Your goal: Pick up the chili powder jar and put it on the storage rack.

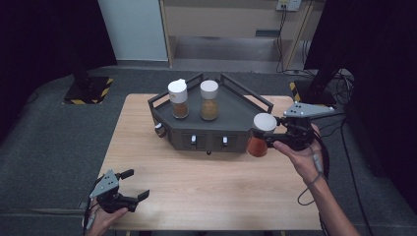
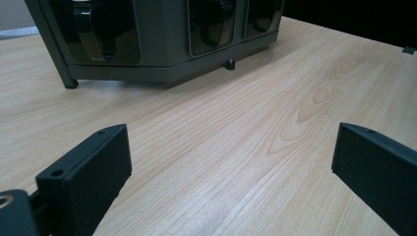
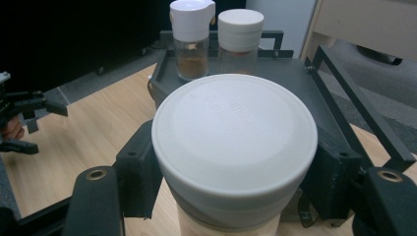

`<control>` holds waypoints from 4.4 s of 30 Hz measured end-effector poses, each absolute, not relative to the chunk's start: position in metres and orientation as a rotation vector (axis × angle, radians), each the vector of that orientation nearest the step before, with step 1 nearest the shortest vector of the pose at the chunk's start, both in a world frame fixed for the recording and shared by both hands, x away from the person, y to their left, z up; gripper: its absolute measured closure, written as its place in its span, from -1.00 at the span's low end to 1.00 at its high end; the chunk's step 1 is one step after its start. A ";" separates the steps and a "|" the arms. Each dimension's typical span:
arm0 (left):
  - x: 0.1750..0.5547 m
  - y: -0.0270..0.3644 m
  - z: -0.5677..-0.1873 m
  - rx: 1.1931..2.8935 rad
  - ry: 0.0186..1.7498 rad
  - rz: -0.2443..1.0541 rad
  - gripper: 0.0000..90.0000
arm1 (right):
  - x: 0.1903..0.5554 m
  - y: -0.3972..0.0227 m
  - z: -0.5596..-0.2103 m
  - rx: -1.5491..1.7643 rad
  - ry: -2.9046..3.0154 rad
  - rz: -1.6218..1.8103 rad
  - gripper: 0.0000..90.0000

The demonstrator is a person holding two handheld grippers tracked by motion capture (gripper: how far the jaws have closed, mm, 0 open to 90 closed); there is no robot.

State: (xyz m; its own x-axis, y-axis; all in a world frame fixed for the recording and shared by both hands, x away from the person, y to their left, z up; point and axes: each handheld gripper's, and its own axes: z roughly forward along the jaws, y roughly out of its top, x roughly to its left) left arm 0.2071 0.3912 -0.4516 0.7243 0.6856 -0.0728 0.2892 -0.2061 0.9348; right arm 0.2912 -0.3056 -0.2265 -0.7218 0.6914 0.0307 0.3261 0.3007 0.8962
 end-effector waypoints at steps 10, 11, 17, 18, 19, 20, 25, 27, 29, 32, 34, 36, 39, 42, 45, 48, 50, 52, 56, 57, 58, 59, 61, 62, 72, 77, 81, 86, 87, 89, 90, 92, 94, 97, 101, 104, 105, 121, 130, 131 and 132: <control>0.207 0.392 -0.452 1.789 0.769 0.436 -0.99 | 0.316 -0.291 -0.211 0.922 2.188 1.386 -0.26; 0.207 0.392 -0.452 1.789 0.769 0.436 -0.99 | 0.318 -0.290 -0.210 0.928 2.184 1.387 -0.26; 0.207 0.392 -0.452 1.789 0.769 0.435 -0.99 | 0.336 -0.284 -0.206 0.962 2.170 1.374 -0.26; 0.207 0.392 -0.452 1.789 0.770 0.434 -0.99 | 0.339 -0.283 -0.206 0.968 2.169 1.370 -0.26; 0.207 0.392 -0.452 1.789 0.770 0.434 -0.99 | 0.341 -0.282 -0.206 0.969 2.167 1.363 -0.26; 0.207 0.392 -0.452 1.791 0.768 0.435 -0.99 | 0.344 -0.280 -0.205 0.973 2.166 1.357 -0.26; 0.207 0.392 -0.452 1.788 0.770 0.434 -0.99 | 0.356 -0.274 -0.202 0.984 2.153 1.336 -0.26; 0.207 0.392 -0.452 1.788 0.771 0.434 -0.99 | 0.360 -0.272 -0.201 0.989 2.146 1.328 -0.26; 0.207 0.392 -0.452 1.788 0.770 0.434 -0.99 | 0.365 -0.270 -0.200 0.997 2.140 1.320 -0.26; 0.207 0.392 -0.452 1.787 0.771 0.433 -0.99 | 0.371 -0.266 -0.201 1.016 2.125 1.315 -0.26; 0.207 0.392 -0.452 1.787 0.770 0.433 -0.99 | 0.375 -0.262 -0.202 1.013 2.124 1.298 -0.26; 0.207 0.392 -0.452 1.788 0.770 0.432 -0.99 | 0.379 -0.257 -0.203 1.014 2.122 1.287 -0.26; 0.207 0.392 -0.452 1.788 0.769 0.433 -0.99 | 0.388 -0.251 -0.204 1.025 2.124 1.277 -0.26; 0.207 0.393 -0.452 1.786 0.769 0.432 -0.99 | 0.394 -0.245 -0.206 1.031 2.121 1.263 -0.26; 0.207 0.393 -0.453 1.786 0.769 0.431 -0.99 | 0.401 -0.241 -0.210 1.041 2.115 1.257 -0.26; 0.207 0.393 -0.453 1.785 0.768 0.430 -0.99 | 0.409 -0.240 -0.214 1.067 2.116 1.263 -0.26; 0.207 0.393 -0.453 1.786 0.768 0.430 -0.99 | 0.413 -0.239 -0.218 1.082 2.110 1.261 -0.26; 0.207 0.393 -0.453 1.784 0.769 0.429 -0.99 | 0.417 -0.239 -0.221 1.088 2.106 1.257 -0.26; 0.207 0.393 -0.453 1.785 0.769 0.430 -0.99 | 0.425 -0.239 -0.227 1.111 2.107 1.258 -0.26; 0.208 0.393 -0.453 1.784 0.770 0.429 -0.99 | 0.426 -0.239 -0.229 1.119 2.106 1.258 -0.26; 0.208 0.393 -0.453 1.786 0.769 0.429 -0.99 | 0.427 -0.238 -0.231 1.117 2.101 1.259 -0.26; 0.208 0.393 -0.453 1.785 0.770 0.428 -0.99 | 0.428 -0.238 -0.233 1.125 2.099 1.260 -0.26; 0.208 0.393 -0.452 1.788 0.767 0.430 -0.99 | 0.431 -0.237 -0.236 1.131 2.100 1.254 -0.26; 0.208 0.393 -0.453 1.785 0.768 0.429 -0.99 | 0.432 -0.236 -0.237 1.131 2.102 1.251 -0.26; 0.208 0.393 -0.453 1.787 0.772 0.426 -0.99 | 0.438 -0.235 -0.247 1.157 2.094 1.239 -0.26; 0.208 0.393 -0.453 1.787 0.772 0.426 -0.99 | 0.440 -0.236 -0.250 1.167 2.094 1.243 -0.26; 0.208 0.393 -0.453 1.785 0.771 0.426 -0.99 | 0.441 -0.236 -0.251 1.168 2.097 1.241 -0.26; 0.208 0.393 -0.453 1.787 0.771 0.426 -0.99 | 0.442 -0.237 -0.254 1.177 2.099 1.239 -0.26; 0.208 0.393 -0.453 1.787 0.770 0.426 -0.99 | 0.442 -0.238 -0.255 1.177 2.100 1.239 -0.26; 0.208 0.393 -0.453 1.786 0.771 0.425 -0.99 | 0.443 -0.238 -0.256 1.180 2.100 1.240 -0.26; 0.208 0.393 -0.453 1.786 0.771 0.426 -0.99 | 0.443 -0.239 -0.257 1.181 2.098 1.243 -0.26; 0.208 0.393 -0.453 1.786 0.771 0.426 -0.99 | 0.443 -0.239 -0.257 1.182 2.097 1.246 -0.26; 0.208 0.393 -0.453 1.786 0.771 0.426 -0.99 | 0.442 -0.239 -0.257 1.181 2.096 1.246 -0.26; 0.208 0.393 -0.453 1.787 0.770 0.426 -0.99 | 0.442 -0.239 -0.258 1.181 2.094 1.248 -0.26; 0.208 0.393 -0.453 1.787 0.770 0.427 -0.99 | 0.443 -0.240 -0.259 1.184 2.092 1.255 -0.27; 0.208 0.393 -0.453 1.787 0.769 0.426 -0.99 | 0.443 -0.240 -0.259 1.185 2.091 1.260 -0.27; 0.208 0.393 -0.453 1.787 0.769 0.426 -0.99 | 0.443 -0.240 -0.259 1.186 2.091 1.260 -0.27; 0.208 0.393 -0.453 1.786 0.768 0.428 -0.99 | 0.426 -0.254 -0.248 1.104 2.014 1.352 -0.71; 0.208 0.393 -0.453 1.782 0.770 0.429 -0.99 | 0.407 -0.262 -0.237 1.053 1.997 1.370 -0.80; 0.208 0.393 -0.453 1.781 0.769 0.429 -0.99 | 0.405 -0.263 -0.236 1.045 1.997 1.371 -0.81; 0.208 0.393 -0.453 1.782 0.771 0.428 -0.99 | 0.401 -0.264 -0.235 1.038 1.995 1.371 -0.82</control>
